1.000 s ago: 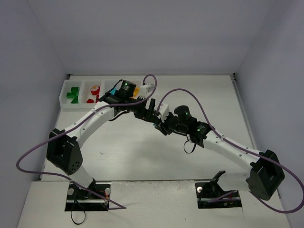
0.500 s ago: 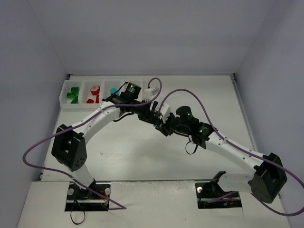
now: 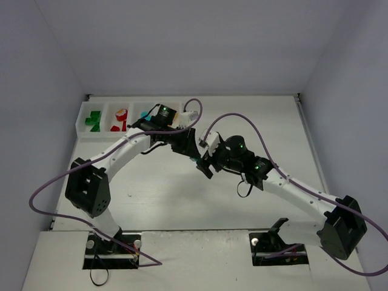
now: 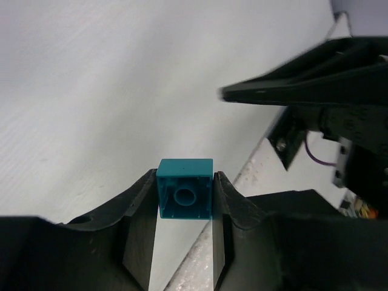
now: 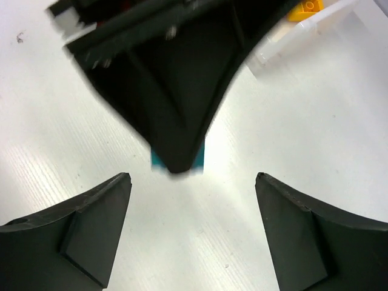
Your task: Sort the legos into containers by color
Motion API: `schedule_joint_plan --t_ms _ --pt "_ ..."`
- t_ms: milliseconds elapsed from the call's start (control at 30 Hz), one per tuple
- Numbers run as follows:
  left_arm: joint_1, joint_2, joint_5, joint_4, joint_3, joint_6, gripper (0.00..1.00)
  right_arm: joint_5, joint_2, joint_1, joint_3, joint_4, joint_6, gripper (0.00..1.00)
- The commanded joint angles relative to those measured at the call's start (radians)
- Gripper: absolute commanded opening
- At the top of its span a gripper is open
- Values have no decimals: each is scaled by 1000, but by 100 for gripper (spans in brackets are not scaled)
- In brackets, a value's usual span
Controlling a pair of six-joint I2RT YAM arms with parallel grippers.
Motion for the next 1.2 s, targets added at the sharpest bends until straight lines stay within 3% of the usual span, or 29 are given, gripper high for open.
schedule_joint_plan --t_ms 0,267,367,433,500,567,667,733,767,833,1000,1100,1167 --pt "88 -23 -154 -67 68 75 2 29 -34 -6 -4 62 25 81" --pt "305 56 -632 -42 216 155 1 106 -57 -8 -27 55 82 80" --pt "343 154 -724 -14 317 179 3 119 -57 -9 -30 55 108 79" --pt "352 245 -762 -9 374 196 11 132 -54 -11 -25 54 131 79" --pt "365 303 -794 -8 458 204 12 142 -49 -12 -19 49 144 79" --pt "372 369 -821 0 528 209 21 142 -47 -14 -8 43 167 79" --pt "380 420 -863 1 604 206 43 146 -49 -17 -2 32 194 82" --pt "388 434 -868 0 630 204 53 159 -52 -19 -4 26 206 87" --pt "389 432 -874 -8 641 202 62 164 -57 -19 -4 25 218 91" --pt "391 401 -871 -17 652 193 67 187 -66 -23 -2 20 230 100" --pt "389 229 -848 -38 557 143 71 266 -74 -48 56 -6 265 100" --pt "389 -8 -843 -42 462 103 72 368 -57 -103 139 -50 374 100" --pt "389 -112 -861 -52 354 97 72 306 -49 -191 180 -79 417 100"
